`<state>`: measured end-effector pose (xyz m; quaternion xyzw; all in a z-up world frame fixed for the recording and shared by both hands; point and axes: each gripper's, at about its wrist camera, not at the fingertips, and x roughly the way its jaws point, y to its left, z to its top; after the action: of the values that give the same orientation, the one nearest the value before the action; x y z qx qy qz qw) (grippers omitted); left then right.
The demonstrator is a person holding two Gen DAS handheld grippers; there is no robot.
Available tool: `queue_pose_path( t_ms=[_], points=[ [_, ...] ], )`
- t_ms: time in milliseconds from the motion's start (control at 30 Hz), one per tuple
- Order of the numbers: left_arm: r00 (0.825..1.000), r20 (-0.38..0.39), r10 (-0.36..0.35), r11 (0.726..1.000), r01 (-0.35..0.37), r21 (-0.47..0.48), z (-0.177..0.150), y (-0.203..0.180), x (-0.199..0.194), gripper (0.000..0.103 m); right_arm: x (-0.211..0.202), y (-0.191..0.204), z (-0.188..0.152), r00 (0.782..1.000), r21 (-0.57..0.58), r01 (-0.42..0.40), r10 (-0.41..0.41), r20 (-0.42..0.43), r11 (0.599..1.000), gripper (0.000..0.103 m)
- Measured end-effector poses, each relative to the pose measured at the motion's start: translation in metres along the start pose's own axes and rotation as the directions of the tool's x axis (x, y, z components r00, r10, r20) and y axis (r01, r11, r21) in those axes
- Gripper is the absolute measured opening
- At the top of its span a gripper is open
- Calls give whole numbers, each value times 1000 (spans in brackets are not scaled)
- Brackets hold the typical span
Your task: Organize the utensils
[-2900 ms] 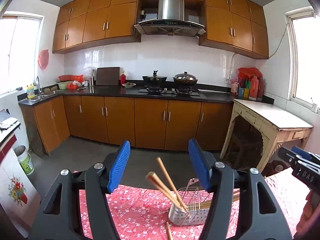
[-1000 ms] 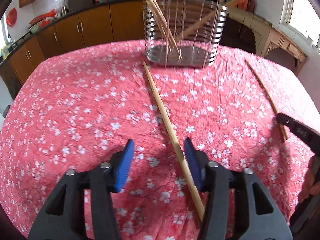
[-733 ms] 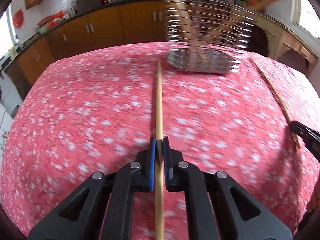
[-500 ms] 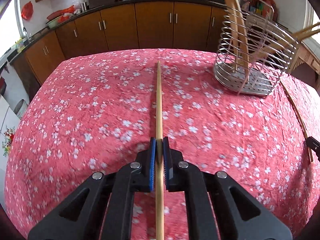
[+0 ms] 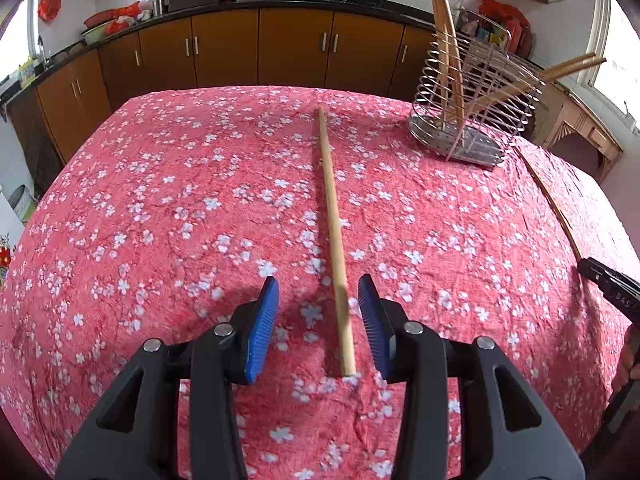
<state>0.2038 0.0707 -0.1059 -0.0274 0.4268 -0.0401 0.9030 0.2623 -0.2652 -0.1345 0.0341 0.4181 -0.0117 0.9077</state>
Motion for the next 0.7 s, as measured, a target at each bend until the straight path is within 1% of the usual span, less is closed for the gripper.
queue_pose_path(
  t_ms=[100, 267, 467, 700],
  points=[
    [999, -6, 39, 998, -39, 50, 0, -14, 3, 42, 2, 1, 2, 1000, -7, 3, -3, -2, 1000, 22],
    [996, -10, 86, 993, -85, 85, 3, -24, 7, 40, 1, 1, 2, 1000, -8, 2, -2, -3, 1000, 21],
    [995, -9, 96, 991, -95, 91, 2, -25, 6, 40, 4, 0, 3, 1000, -6, -1, 1, -3, 1000, 21],
    [996, -10, 92, 992, -91, 87, 2, -24, 5, 40, 4, 1, 4, 1000, -8, 3, -3, -4, 1000, 21]
  ],
)
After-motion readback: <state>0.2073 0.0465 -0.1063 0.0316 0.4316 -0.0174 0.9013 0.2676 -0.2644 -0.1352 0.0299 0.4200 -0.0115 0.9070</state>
